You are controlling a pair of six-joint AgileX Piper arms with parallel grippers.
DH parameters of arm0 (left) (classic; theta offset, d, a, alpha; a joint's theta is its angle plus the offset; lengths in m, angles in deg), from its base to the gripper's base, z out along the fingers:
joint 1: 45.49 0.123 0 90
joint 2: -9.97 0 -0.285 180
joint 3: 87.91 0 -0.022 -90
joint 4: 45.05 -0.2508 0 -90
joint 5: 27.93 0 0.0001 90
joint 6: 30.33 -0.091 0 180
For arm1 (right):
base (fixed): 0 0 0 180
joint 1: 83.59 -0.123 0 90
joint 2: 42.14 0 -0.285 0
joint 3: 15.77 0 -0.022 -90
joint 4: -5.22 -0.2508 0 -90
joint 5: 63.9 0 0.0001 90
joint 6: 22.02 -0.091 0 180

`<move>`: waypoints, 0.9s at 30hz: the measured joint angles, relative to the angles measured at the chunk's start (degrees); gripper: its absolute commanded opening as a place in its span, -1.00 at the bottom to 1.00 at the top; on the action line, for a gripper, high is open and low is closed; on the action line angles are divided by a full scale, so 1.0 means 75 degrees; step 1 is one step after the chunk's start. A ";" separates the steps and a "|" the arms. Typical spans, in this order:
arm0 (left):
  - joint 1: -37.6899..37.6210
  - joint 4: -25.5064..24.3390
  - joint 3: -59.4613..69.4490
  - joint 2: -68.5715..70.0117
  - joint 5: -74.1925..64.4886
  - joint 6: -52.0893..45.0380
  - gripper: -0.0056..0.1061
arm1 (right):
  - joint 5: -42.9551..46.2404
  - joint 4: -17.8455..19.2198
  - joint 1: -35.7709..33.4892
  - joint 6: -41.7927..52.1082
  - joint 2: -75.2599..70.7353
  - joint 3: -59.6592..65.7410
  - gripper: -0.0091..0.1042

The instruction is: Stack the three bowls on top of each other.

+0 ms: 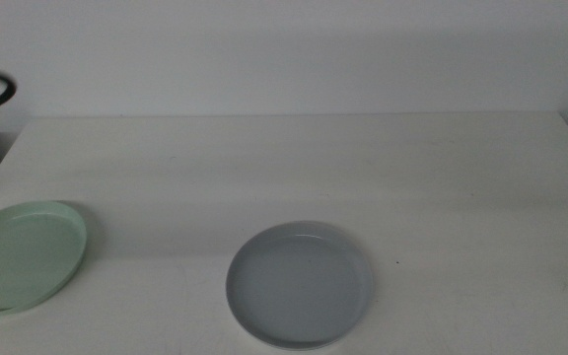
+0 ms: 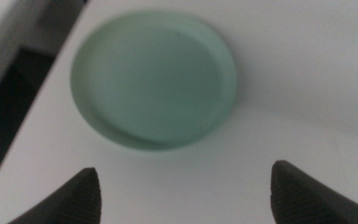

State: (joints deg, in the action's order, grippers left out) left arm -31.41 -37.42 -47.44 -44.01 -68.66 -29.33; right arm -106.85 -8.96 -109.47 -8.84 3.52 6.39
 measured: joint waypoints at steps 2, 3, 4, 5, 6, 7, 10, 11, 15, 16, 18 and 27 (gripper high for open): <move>0.0000 0.0020 -0.0332 -0.0564 -0.0334 0.0000 0.98 | 0.0000 0.0000 0.0000 0.0000 0.0000 0.0000 0.13; 0.0000 0.0020 -0.0412 -0.0815 -0.0373 0.0000 0.98 | 0.0000 0.0000 0.0000 0.0000 0.0000 0.0000 0.13; 0.0000 0.0020 -0.0467 -0.1039 -0.0347 0.0000 0.98 | 0.0000 0.0000 0.0000 0.0000 0.0000 0.0000 0.13; 0.0000 0.0020 -0.0496 -0.1246 -0.0326 0.0000 0.98 | 0.0006 0.0000 0.0000 0.0000 0.0000 0.0000 0.13; 0.0000 0.0020 -0.0504 -0.1408 -0.0280 0.0000 0.98 | 0.0006 0.0000 0.0000 0.0000 0.0000 0.0000 0.13; 0.0000 0.0046 -0.0504 -0.1603 -0.0167 0.0000 0.98 | 0.0006 0.0000 0.0000 0.0000 0.0000 0.0000 0.13; 0.0071 0.0165 -0.0622 -0.2099 0.0035 0.0162 0.98 | 0.0006 0.0000 0.0000 0.0000 0.0000 0.0000 0.13; 0.0164 0.0199 -0.0713 -0.2258 0.0009 0.0231 0.98 | 0.0006 -0.0010 0.0000 0.0000 0.0000 0.0000 0.13; 0.0723 0.0199 -0.1337 -0.3051 -0.0307 0.0083 0.98 | 0.0006 -0.0001 0.0000 0.0000 0.0000 0.0000 0.13; 0.0902 0.0199 -0.1572 -0.3312 -0.0463 -0.0134 0.98 | 0.0006 -0.0001 0.0000 0.0000 0.0000 0.0000 0.13; 0.1250 0.0199 -0.2071 -0.3812 -0.0747 -0.0520 0.98 | 0.0006 -0.0001 0.0000 0.0000 0.0000 0.0000 0.13; 0.1924 0.0193 -0.3554 -0.6153 -0.0896 -0.1759 0.98 | 0.0006 -0.0001 0.0000 0.0000 0.0000 0.0000 0.13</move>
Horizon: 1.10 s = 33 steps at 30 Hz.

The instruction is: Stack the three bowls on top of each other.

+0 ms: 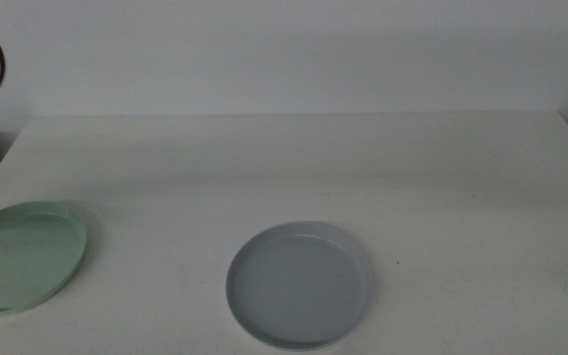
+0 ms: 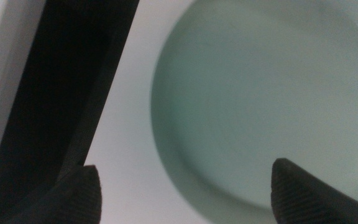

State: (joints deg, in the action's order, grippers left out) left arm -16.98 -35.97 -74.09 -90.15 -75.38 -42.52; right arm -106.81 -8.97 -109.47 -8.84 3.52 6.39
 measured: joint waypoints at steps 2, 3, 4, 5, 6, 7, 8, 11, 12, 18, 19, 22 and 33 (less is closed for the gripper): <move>0.0000 0.0027 -0.0088 -0.0465 0.0241 -0.0043 0.98 | 0.0000 0.0000 0.0000 0.0000 0.0000 0.0000 0.13; 0.0000 0.0046 -0.0112 -0.0636 0.0359 -0.0053 0.98 | 0.0000 0.0000 0.0000 0.0000 0.0000 0.0000 0.13; 0.0000 0.0065 -0.0144 -0.0837 0.0452 -0.0053 0.98 | 0.0000 0.0000 0.0000 0.0000 0.0000 0.0000 0.13; 0.0000 0.0070 -0.0162 -0.1016 0.0574 -0.0061 0.97 | 0.0000 0.0000 0.0000 0.0000 0.0000 0.0000 0.13; 0.0007 0.0079 -0.0171 -0.1176 0.0659 -0.0073 0.95 | 0.0000 0.0000 0.0000 0.0000 0.0000 0.0000 0.13; 0.0005 0.0079 -0.0178 -0.1318 0.0709 -0.0090 0.92 | 0.0000 0.0000 0.0000 0.0000 0.0000 0.0000 0.13; 0.0005 0.0079 -0.0186 -0.1444 0.0777 -0.0126 0.88 | 0.0000 0.0000 0.0000 0.0000 0.0000 0.0000 0.13; 0.0005 0.0085 -0.0202 -0.1737 0.0900 -0.0223 0.73 | 0.0000 0.0000 0.0000 0.0000 0.0000 0.0000 0.13; 0.0005 0.0095 -0.0202 -0.1828 0.0930 -0.0239 0.67 | 0.0000 0.0000 0.0000 0.0000 0.0000 0.0000 0.13; 0.0005 0.0308 -0.0228 -0.2176 0.0963 -0.0276 -0.07 | 0.0000 -0.0007 0.0000 0.0000 0.0000 0.0000 0.13; 0.0005 0.0331 -0.0239 -0.2188 0.0963 -0.0276 -0.26 | 0.0000 -0.0007 0.0000 0.0000 0.0000 0.0000 0.13; 0.0005 0.0404 -0.0264 -0.2200 0.0934 -0.0276 -0.80 | 0.0000 -0.0007 0.0000 0.0000 0.0000 0.0000 0.13; -0.0555 0.0834 -0.0629 -0.0806 -0.0601 -0.0243 -0.90 | 0.0009 -0.0024 0.0000 0.0000 0.0000 0.0000 0.13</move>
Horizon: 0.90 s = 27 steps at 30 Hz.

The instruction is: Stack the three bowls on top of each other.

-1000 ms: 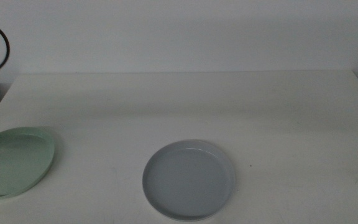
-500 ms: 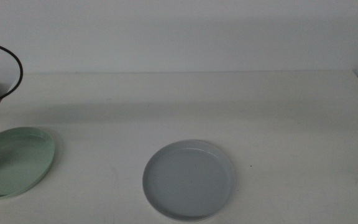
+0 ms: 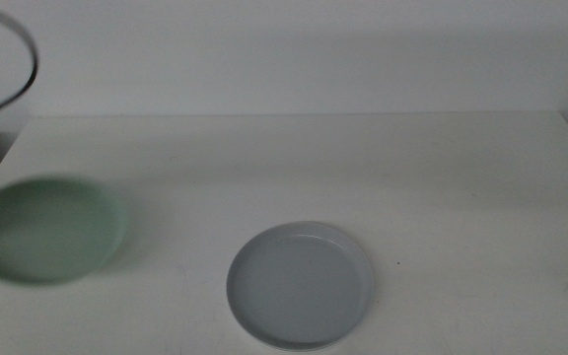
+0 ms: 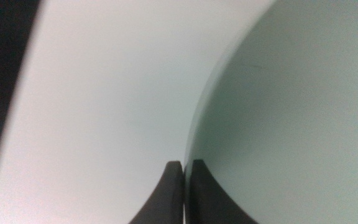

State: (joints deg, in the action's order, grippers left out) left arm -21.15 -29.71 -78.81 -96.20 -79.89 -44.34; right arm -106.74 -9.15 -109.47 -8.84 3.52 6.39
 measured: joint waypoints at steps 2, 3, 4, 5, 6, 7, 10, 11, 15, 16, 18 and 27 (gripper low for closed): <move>-0.0473 0.0221 -0.0093 0.0451 -0.0243 0.0000 -0.90 | 0.0000 0.0000 0.0000 0.0000 0.0000 0.0000 0.13; -0.0798 0.0328 -0.0119 0.0679 -0.0314 0.0011 -0.90 | 0.0000 0.0000 0.0000 0.0000 0.0000 0.0000 0.13; -0.1083 0.0398 -0.0137 0.0879 -0.0348 0.0036 -0.90 | 0.0000 0.0000 0.0000 0.0000 0.0000 0.0000 0.13; -0.1455 0.0488 -0.0144 0.1036 -0.0381 0.0115 -0.90 | 0.0000 0.0000 0.0000 0.0000 0.0000 0.0000 0.13; -0.1841 0.0571 -0.0143 0.1142 -0.0405 0.0220 -0.90 | 0.0000 0.0000 0.0000 0.0000 0.0000 0.0000 0.13; -0.2239 0.0621 -0.0143 0.1192 -0.0418 0.0301 -0.90 | 0.0000 0.0000 0.0000 0.0000 0.0000 0.0000 0.13; -0.3344 0.0652 -0.0143 0.1167 -0.0396 0.0654 -0.90 | 0.0000 0.0000 0.0000 0.0000 0.0000 0.0000 0.13; -0.3728 0.0642 -0.0143 0.1114 -0.0338 0.0775 -0.90 | 0.0000 0.0000 0.0000 0.0000 0.0000 0.0000 0.13; -0.4991 0.0606 -0.0143 0.0729 0.0122 0.1218 -0.90 | 0.0000 0.0000 0.0000 0.0000 0.0000 0.0000 0.13; -0.5192 0.0606 -0.0143 0.0628 0.0222 0.1291 -0.90 | 0.0000 0.0000 0.0000 0.0000 0.0000 0.0000 0.13; -0.5624 0.0598 -0.0143 0.0353 0.0447 0.1405 -0.90 | 0.0000 0.0000 0.0000 0.0000 0.0000 0.0000 0.13; -0.6377 0.0576 -0.0143 -0.0749 0.1214 0.1457 -0.79 | 0.0000 0.0000 0.0000 0.0000 0.0000 0.0000 0.13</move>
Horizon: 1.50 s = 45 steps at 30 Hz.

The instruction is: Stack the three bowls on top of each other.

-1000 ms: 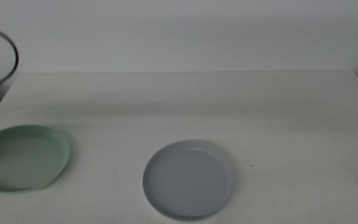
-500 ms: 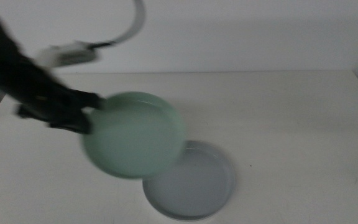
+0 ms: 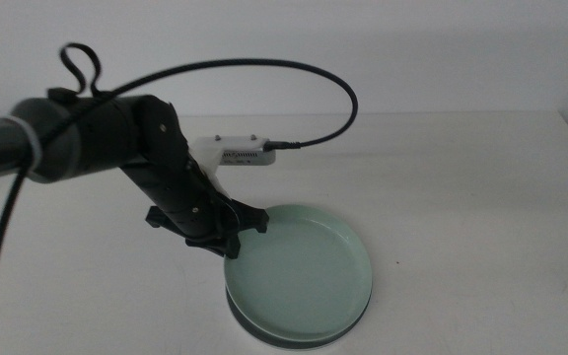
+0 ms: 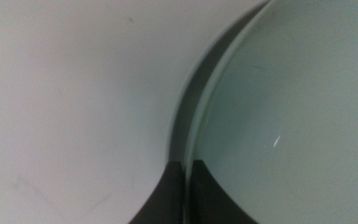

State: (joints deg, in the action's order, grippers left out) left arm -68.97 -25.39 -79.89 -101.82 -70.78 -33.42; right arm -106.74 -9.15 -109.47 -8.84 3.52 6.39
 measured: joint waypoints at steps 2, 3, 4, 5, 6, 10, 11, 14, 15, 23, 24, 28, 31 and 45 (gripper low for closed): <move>-0.0023 0.0000 0.0000 -0.0106 0.0117 0.0000 -0.57 | 0.0000 0.0000 0.0000 0.0000 0.0000 0.0000 0.13; -0.0023 0.0000 0.0000 -0.0123 0.0137 -0.0007 -0.38 | 0.0000 0.0000 0.0000 0.0000 0.0000 0.0000 0.13; -0.0023 0.0000 0.0000 -0.0130 0.0140 -0.0039 -0.19 | 0.0000 0.0000 0.0000 0.0000 0.0000 0.0000 0.13; -0.0023 0.0000 0.0000 -0.0119 0.0129 -0.0072 0.07 | 0.0000 0.0000 0.0000 0.0000 0.0000 0.0000 0.13; -0.0023 0.0000 0.0000 -0.0103 0.0111 -0.0094 0.35 | 0.0000 0.0000 0.0000 0.0000 0.0000 0.0000 0.13; -0.0013 -0.0291 -0.0085 0.0177 -0.0020 -0.0119 0.98 | 0.0000 0.0000 0.0000 0.0000 0.0000 0.0000 0.13; 0.0027 -0.0368 -0.0147 0.0317 -0.0052 -0.0119 0.98 | 0.0000 0.0000 0.0000 0.0000 0.0000 0.0000 0.13; 0.0312 -0.0508 -0.0376 0.0829 -0.0216 0.0025 0.98 | 0.0000 0.0000 0.0000 0.0000 0.0000 0.0000 0.13; 0.0926 -0.0881 -0.0735 0.1699 -0.0696 0.0126 0.98 | 0.0000 0.0000 0.0000 0.0000 0.0000 0.0000 0.13; 0.1519 -0.1978 -0.0828 0.2948 -0.0967 0.0134 0.98 | 0.0000 0.0000 0.0000 0.0000 0.0000 0.0000 0.13; 0.1526 -0.2119 -0.0828 0.3021 -0.0936 0.0134 0.98 | 0.0000 0.0000 0.0000 0.0000 0.0000 0.0000 0.13; 0.1526 -0.2270 -0.0828 0.3180 -0.0885 0.0142 0.98 | 0.0000 0.0000 0.0000 0.0000 0.0000 0.0000 0.13; 0.1526 -0.2213 -0.0828 0.3251 -0.0870 0.0142 0.98 | 0.0000 0.0000 0.0000 0.0000 0.0000 0.0000 0.13; 0.1526 -0.1848 0.0126 0.4869 0.0107 0.0565 0.98 | 0.1358 0.0334 0.0014 -0.0741 0.1005 0.0080 0.13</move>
State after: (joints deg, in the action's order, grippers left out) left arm -57.53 -39.25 -78.94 -65.30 -69.98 -29.18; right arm -96.56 -6.64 -109.37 -14.40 11.05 6.98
